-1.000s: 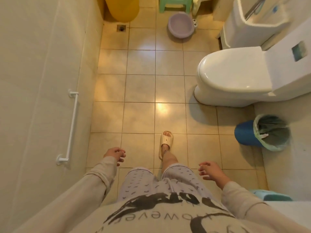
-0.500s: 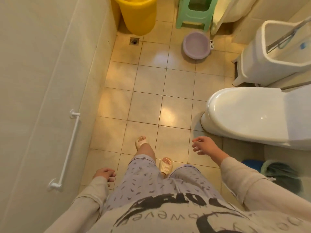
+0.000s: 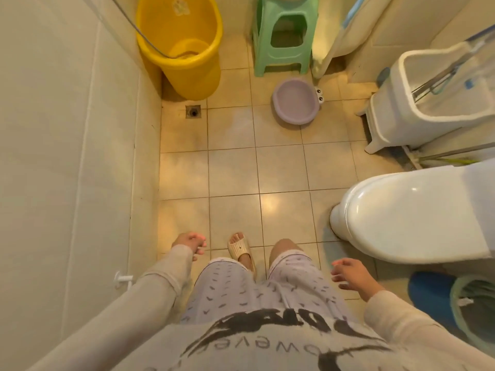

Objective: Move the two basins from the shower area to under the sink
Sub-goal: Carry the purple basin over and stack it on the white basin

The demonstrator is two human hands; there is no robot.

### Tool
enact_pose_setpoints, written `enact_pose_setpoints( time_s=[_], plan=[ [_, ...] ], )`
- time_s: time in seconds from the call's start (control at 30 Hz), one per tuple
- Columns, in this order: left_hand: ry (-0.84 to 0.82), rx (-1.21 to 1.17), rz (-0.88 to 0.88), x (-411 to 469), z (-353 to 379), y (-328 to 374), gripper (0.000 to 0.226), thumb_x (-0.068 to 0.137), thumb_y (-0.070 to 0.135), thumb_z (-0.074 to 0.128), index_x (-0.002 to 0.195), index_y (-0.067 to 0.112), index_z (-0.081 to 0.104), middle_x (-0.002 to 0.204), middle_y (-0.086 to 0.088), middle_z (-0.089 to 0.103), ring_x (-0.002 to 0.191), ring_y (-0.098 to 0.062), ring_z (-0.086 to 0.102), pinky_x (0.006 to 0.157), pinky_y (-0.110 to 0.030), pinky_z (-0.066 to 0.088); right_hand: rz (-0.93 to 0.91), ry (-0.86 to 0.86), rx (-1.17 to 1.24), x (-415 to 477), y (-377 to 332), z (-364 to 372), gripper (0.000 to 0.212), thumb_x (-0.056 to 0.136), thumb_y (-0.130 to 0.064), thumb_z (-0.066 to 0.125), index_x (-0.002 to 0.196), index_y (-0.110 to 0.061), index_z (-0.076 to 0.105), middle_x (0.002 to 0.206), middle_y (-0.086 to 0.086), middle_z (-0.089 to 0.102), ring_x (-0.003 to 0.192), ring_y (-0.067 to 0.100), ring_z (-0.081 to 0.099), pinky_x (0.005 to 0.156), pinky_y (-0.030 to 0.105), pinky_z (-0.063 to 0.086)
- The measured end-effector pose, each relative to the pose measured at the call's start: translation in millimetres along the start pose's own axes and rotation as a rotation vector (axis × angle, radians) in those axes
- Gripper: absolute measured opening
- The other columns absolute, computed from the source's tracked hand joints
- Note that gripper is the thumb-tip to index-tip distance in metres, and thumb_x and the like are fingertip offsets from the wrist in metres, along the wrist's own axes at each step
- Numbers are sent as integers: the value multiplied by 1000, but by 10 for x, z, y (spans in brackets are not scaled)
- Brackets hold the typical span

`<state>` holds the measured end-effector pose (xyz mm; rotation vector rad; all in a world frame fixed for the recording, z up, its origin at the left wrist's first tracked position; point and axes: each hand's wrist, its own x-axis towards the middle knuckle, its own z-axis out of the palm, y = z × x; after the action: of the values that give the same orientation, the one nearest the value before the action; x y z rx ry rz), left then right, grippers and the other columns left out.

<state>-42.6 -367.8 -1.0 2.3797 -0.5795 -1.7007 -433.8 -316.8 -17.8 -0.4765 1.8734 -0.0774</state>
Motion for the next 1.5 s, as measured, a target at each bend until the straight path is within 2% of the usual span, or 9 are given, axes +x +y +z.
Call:
enact_pose_setpoints(
  time_s=[0.17,0.3,0.47,0.63,0.83,1.03,1.27,1.37,1.5],
  plan=[
    [-13,9,68,331,-241,995,25,92,9,45,70,17,52,70,-1,55,55,-14,47,51,-22,34,65,37,67,92,-283,29,13,90,-12,52,95,-4,60,80,12,62,67,24,58,64,33,49],
    [-20,46,42,545,-288,1460,23,93,9,43,75,15,54,70,1,56,54,-13,47,48,-19,34,94,18,106,297,-759,18,10,89,-13,52,93,-7,59,80,10,62,65,22,58,61,31,49],
    [-7,20,-59,811,-265,1780,11,92,10,47,94,11,58,80,-5,60,61,-16,50,56,-24,39,29,-17,112,715,-1735,-93,13,92,-13,49,96,-4,57,76,9,58,61,18,54,56,29,47],
    [18,8,-121,1028,-192,2144,12,90,8,49,82,10,57,71,-7,57,57,-19,47,54,-25,37,-80,-23,140,998,-2819,-367,18,93,-11,48,104,-3,59,78,9,60,62,18,55,57,28,45],
    [43,38,-178,1238,-193,2668,15,91,7,50,77,6,56,70,-10,55,56,-21,44,59,-28,39,-157,-25,47,1198,-3747,-665,24,90,-3,46,110,1,59,92,16,61,66,20,55,58,27,45],
    [19,144,-115,1615,-231,3533,10,93,6,46,93,1,55,81,-14,58,56,-21,45,54,-25,34,-95,1,131,1381,-4105,-829,25,91,-1,44,111,1,59,95,17,60,63,19,54,57,27,44],
    [-101,334,-12,2084,-57,4944,11,93,3,44,98,2,54,68,-6,52,54,-19,44,54,-23,30,130,116,386,1538,-4126,-970,18,88,-4,51,104,-5,59,83,12,60,64,20,56,55,27,45],
    [-135,452,66,2321,13,5544,25,92,4,45,110,-2,61,80,-11,61,60,-18,50,56,-26,37,230,149,438,1574,-4132,-964,17,89,-8,52,104,-6,59,81,11,60,64,21,56,61,30,45],
    [-137,603,139,2594,60,6166,29,93,8,46,116,-2,60,117,-21,65,85,-23,55,86,-41,49,302,191,508,1624,-4303,-897,15,91,-11,52,103,-8,59,76,8,59,61,18,56,57,27,45]
  ],
)
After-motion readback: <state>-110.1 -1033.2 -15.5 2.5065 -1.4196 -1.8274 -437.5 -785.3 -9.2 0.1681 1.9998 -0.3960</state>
